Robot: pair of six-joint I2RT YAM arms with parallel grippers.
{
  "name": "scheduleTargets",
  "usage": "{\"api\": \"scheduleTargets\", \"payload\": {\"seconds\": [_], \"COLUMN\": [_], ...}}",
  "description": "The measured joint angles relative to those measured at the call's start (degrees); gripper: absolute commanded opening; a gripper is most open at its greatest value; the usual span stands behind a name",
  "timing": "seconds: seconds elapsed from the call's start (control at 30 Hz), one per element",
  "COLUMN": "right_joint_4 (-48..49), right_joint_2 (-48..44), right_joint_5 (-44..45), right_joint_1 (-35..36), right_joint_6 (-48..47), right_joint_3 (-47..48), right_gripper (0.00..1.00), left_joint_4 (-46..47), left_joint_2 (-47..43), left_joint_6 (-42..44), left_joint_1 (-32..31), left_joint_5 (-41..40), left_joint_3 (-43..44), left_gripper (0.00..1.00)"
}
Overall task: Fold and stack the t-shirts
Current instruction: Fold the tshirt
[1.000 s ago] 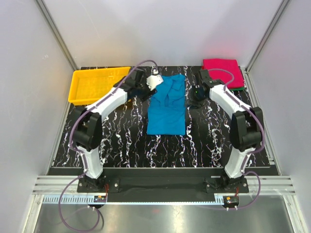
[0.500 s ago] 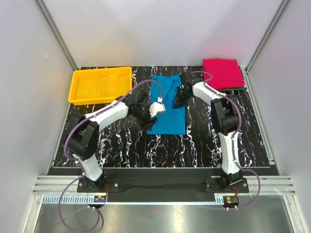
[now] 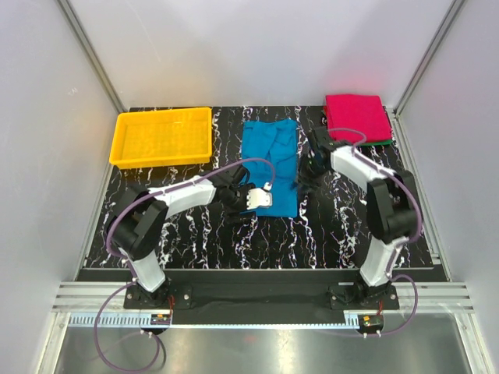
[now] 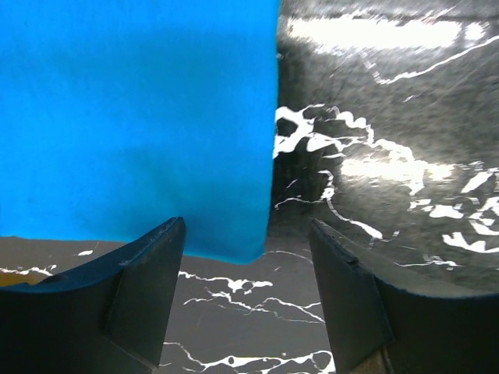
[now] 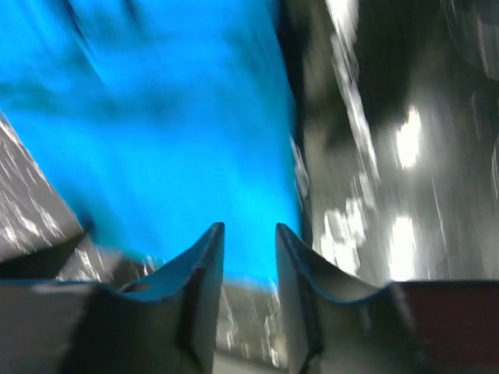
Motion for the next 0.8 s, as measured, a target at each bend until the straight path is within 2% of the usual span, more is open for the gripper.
{"api": "scheduleTargets", "payload": {"seconds": [0.03,0.17,0.3,0.47,0.57,0.7,0.73,0.8], "right_joint_4": [-0.72,-0.76,1.05,1.97,2.80,4.09,4.31,4.76], "right_joint_2": [-3.54,-12.68,-12.59,-9.90,-8.68,-8.11,-7.91,-7.45], "right_joint_5": [0.11,0.07,-0.48,0.22,-0.02,0.00,0.02,0.42], "right_joint_1": [0.33,3.78,6.84,6.64,6.56,6.56,6.56,6.56], "right_joint_6": [0.81,4.00,6.67,7.76,8.26,8.68,8.70,8.57], "right_joint_3": [-3.52,-13.92,-18.95,-20.35,-20.35,-20.17,-20.06,-19.85], "right_gripper": [0.50,0.55,0.56,0.55,0.51,0.41,0.30,0.20], "left_joint_4": [0.33,1.29,2.29,3.72,4.44,5.35,5.42,5.46], "left_joint_2": [0.02,0.87,0.92,1.22,1.49,1.84,1.84,1.84], "left_joint_6": [0.13,0.52,-0.07,-0.55,-0.83,-0.76,-0.81,-0.90], "left_joint_1": [-0.09,-0.70,-1.25,-1.92,-2.03,-2.05,-2.05,-2.05], "left_joint_5": [-0.63,-3.26,-5.07,-7.32,-8.11,-8.96,-9.03,-9.11], "left_joint_3": [-0.31,-1.31,-1.33,-1.33,-1.38,-1.38,-1.38,-1.38], "left_gripper": [0.67,0.63,0.55,0.38,0.23,0.00,0.00,0.00]}}
